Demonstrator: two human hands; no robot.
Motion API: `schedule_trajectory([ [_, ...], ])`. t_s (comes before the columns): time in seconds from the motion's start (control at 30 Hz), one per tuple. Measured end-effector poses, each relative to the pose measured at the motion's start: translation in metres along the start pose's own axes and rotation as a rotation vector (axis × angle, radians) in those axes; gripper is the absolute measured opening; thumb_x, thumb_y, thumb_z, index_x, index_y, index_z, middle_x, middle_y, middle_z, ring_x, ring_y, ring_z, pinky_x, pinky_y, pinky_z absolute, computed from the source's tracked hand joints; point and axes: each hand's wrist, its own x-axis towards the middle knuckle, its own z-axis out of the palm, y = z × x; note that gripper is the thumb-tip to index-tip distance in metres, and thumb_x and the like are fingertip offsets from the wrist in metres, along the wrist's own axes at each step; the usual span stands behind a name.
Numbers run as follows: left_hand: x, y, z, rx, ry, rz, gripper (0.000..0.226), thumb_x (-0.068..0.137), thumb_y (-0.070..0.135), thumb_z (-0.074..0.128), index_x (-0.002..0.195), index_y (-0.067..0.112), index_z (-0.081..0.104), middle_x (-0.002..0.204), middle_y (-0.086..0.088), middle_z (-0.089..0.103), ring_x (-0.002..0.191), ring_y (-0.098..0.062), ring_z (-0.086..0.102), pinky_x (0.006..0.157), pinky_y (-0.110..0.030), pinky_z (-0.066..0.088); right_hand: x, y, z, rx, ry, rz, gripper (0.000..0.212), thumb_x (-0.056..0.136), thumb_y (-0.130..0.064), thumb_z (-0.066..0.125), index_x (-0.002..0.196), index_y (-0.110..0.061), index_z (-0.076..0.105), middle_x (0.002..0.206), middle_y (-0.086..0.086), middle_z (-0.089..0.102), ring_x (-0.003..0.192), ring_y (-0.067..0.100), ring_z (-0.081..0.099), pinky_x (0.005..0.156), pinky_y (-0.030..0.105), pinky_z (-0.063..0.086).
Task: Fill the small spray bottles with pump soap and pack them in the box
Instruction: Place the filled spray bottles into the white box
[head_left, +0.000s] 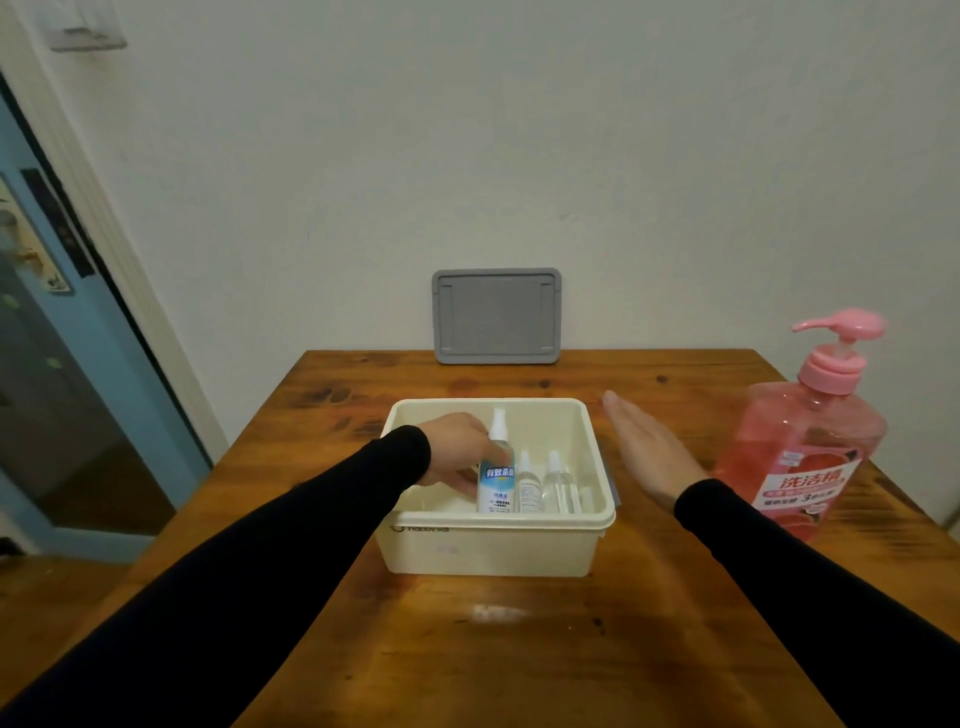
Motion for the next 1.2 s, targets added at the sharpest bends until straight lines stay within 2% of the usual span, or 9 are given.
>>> schedule_trajectory([
  [0.13,0.002,0.001,0.001,-0.005,-0.026,-0.068,0.020,0.086,0.015,0.067,0.101,0.006,0.058,0.091,-0.011,0.071,0.073,-0.024,0.072,0.053,-0.030,0.055,0.001,0.002,0.002,-0.001,-0.004,0.002,0.065,0.094,-0.061,0.017,0.146,-0.024,0.028,0.152,-0.004,0.030,0.138,0.010,0.027,0.100,0.021,0.015],
  [0.27,0.003,0.002,0.002,0.005,-0.026,-0.160,0.022,0.086,0.014,0.068,0.102,0.005,0.058,0.096,-0.015,0.070,0.075,-0.026,0.072,0.063,-0.036,0.059,0.002,0.003,0.001,-0.001,-0.009,0.000,0.065,0.094,-0.061,0.017,0.146,-0.024,0.028,0.151,-0.005,0.031,0.137,0.010,0.027,0.099,0.021,0.016],
  [0.4,0.001,0.004,0.004,-0.017,-0.034,-0.206,0.020,0.086,0.011,0.068,0.101,0.005,0.056,0.099,-0.016,0.068,0.077,-0.027,0.071,0.066,-0.038,0.059,0.001,0.005,0.002,-0.026,-0.010,-0.005,0.065,0.094,-0.061,0.015,0.146,-0.025,0.028,0.151,-0.005,0.032,0.137,0.010,0.027,0.098,0.022,0.016],
  [0.57,0.002,0.007,0.008,-0.017,-0.025,-0.220,0.021,0.090,0.011,0.061,0.109,0.004,0.055,0.107,-0.017,0.064,0.084,-0.029,0.069,0.067,-0.038,0.059,0.001,0.006,0.002,-0.033,-0.009,0.001,0.067,0.092,-0.063,0.015,0.146,-0.025,0.028,0.151,-0.006,0.031,0.137,0.010,0.027,0.098,0.022,0.016],
  [0.73,0.005,0.007,0.006,-0.039,0.007,-0.239,0.024,0.094,0.010,0.053,0.116,0.001,0.052,0.106,-0.019,0.063,0.089,-0.031,0.068,0.078,-0.042,0.057,0.002,0.006,0.001,-0.038,-0.013,0.008,0.067,0.092,-0.063,0.015,0.146,-0.025,0.028,0.152,-0.005,0.030,0.138,0.010,0.026,0.098,0.022,0.015],
  [0.93,0.005,0.011,0.002,-0.047,0.031,-0.220,0.018,0.094,0.012,0.053,0.109,0.002,0.049,0.102,-0.020,0.062,0.092,-0.032,0.067,0.082,-0.043,0.055,0.001,0.007,0.002,-0.033,-0.019,0.012,0.066,0.093,-0.063,0.016,0.145,-0.025,0.029,0.151,-0.005,0.032,0.137,0.010,0.029,0.096,0.022,0.017],
  [1.1,0.005,0.008,-0.001,0.012,0.043,-0.205,0.009,0.093,0.012,0.057,0.094,0.005,0.052,0.097,-0.018,0.063,0.089,-0.031,0.068,0.082,-0.046,0.055,0.000,0.006,0.000,-0.037,-0.018,0.008,0.068,0.091,-0.064,0.015,0.145,-0.026,0.029,0.151,-0.005,0.032,0.137,0.010,0.028,0.097,0.022,0.016],
  [1.2,0.002,0.007,-0.004,0.032,0.074,-0.182,0.014,0.092,0.015,0.058,0.099,0.005,0.052,0.096,-0.017,0.062,0.084,-0.030,0.068,0.078,-0.044,0.057,0.001,0.004,-0.001,-0.032,-0.019,0.006,0.067,0.092,-0.064,0.015,0.146,-0.026,0.029,0.151,-0.005,0.032,0.137,0.010,0.027,0.098,0.022,0.015],
])
